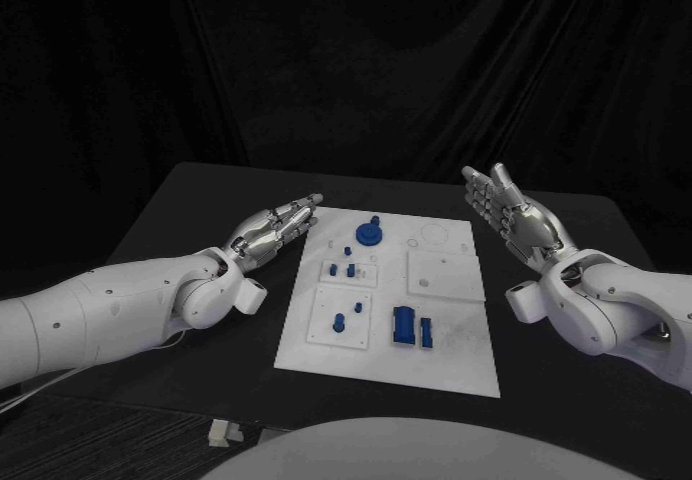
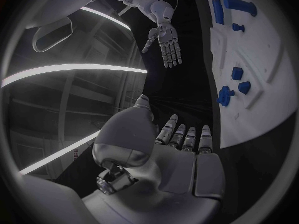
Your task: Assemble the parts on the task board
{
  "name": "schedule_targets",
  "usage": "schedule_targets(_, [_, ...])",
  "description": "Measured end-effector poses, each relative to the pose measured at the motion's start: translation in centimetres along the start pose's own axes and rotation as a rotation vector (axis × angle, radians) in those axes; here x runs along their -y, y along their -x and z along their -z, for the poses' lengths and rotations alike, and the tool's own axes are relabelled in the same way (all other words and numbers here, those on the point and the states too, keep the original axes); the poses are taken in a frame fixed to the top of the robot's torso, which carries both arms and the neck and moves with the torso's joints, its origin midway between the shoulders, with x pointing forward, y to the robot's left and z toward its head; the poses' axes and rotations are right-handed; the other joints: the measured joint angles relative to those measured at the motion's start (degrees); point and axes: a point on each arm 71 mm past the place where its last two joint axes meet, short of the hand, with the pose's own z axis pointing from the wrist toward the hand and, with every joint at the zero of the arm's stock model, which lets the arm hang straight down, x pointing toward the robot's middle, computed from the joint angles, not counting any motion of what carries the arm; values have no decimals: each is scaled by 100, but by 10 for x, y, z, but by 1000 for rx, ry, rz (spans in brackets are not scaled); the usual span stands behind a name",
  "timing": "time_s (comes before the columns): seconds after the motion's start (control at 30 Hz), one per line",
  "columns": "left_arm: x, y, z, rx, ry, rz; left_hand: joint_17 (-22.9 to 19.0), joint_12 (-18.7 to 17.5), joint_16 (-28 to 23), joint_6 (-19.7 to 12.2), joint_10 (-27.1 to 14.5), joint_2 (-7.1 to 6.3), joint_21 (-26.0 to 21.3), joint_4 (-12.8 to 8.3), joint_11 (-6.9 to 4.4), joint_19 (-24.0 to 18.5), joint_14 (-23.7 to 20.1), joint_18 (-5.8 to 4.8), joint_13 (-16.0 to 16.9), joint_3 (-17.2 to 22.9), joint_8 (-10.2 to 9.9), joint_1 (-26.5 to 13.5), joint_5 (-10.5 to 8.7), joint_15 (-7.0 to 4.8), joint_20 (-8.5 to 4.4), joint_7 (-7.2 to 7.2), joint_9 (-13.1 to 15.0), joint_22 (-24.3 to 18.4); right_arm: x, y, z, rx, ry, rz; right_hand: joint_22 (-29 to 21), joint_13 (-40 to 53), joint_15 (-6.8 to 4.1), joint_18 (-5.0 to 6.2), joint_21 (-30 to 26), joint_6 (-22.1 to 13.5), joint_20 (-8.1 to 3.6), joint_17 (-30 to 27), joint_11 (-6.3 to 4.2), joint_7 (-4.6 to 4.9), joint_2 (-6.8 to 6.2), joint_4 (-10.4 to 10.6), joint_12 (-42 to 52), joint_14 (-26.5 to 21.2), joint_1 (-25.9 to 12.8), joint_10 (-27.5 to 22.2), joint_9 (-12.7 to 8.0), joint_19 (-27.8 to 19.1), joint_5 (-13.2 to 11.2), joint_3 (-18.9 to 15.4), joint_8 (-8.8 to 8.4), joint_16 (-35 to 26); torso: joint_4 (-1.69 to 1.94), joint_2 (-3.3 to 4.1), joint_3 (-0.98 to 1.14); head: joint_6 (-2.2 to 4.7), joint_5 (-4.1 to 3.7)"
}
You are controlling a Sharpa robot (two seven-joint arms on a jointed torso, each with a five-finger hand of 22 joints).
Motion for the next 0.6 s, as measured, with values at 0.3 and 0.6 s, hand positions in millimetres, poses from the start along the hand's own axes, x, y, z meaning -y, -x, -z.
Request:
schedule_targets(0.3, [16,-16,-17,45,-40,2,1,-170,0,-530,-101,-283,0,-420,23,-10,0,-219,-39,420,-62,-2012,-475,0,-400,0,-72,-18,-10,-18,-35,103,28,-95,-1,-2,0,0,0,-551,-55,0,0,4,6,-523,0,0,-1660,0,-13,0,0,80,0,0,-76,-57,53,451,-129])
schedule_targets(0.6, [43,-39,-39,207,-80,-8,2,-233,0,-877,-110,-681,0,-702,30,-10,-21,-412,-48,703,-84,-3364,-793,-20,-501,-2,-88,-21,-9,-28,-56,302,-29,-212,-1,-1,1,0,0,-551,-55,1,0,4,-3,-523,1,0,-1680,0,-14,0,0,80,0,0,-222,-168,147,1169,-331])
